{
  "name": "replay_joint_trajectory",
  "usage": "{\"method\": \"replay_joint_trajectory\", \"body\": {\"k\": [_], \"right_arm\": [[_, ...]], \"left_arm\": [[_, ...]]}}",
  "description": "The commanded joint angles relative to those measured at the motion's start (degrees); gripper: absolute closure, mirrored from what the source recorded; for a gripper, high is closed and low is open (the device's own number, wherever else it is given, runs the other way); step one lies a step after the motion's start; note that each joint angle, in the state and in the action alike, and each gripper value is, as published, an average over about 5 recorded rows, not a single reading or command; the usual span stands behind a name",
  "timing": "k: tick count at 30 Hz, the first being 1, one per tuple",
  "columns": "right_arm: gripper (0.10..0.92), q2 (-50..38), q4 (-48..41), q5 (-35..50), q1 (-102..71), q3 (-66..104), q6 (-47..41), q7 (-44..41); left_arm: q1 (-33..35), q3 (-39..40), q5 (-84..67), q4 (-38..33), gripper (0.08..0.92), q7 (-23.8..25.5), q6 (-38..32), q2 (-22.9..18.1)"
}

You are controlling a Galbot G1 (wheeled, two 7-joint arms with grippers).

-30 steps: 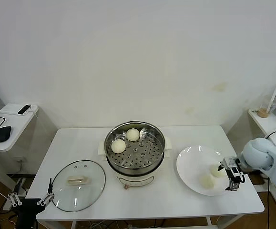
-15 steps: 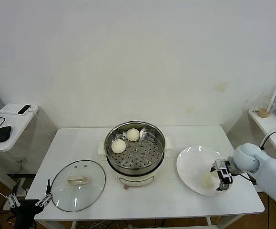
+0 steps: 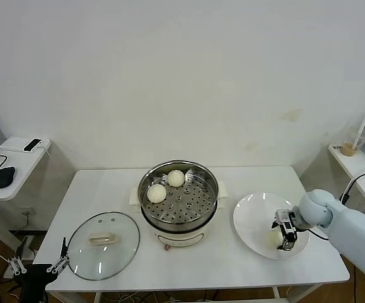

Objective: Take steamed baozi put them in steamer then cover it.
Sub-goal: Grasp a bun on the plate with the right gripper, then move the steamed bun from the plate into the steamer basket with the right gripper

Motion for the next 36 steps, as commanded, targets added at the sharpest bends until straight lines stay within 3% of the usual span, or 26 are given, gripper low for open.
{"method": "replay_joint_trajectory", "body": {"k": [1, 7, 23, 36], "right_arm": [[0.381, 0.89, -0.51, -0.07, 0.20, -0.08, -0.33, -0.17], [0.436, -0.06, 0.19, 0.27, 0.63, 0.09, -0.23, -1.21], [0.431, -5.17, 4.36, 9.43, 23.90, -9.28, -0.52, -6.30], [0.431, 8.35, 3.14, 19.27, 47.78, -23.67, -2.84, -5.31]], "left_arm": [[0.05, 0.04, -0.03, -0.13, 0.177, -0.01, 0.02, 0.02], [0.20, 0.18, -0.02, -0.46, 0.177, 0.02, 0.02, -0.07], [0.04, 0.52, 0.01, -0.61, 0.177, 0.21, 0.09, 0.58], [0.33, -0.25, -0.06, -0.65, 0.177, 0.33, 0.05, 0.61]]}}
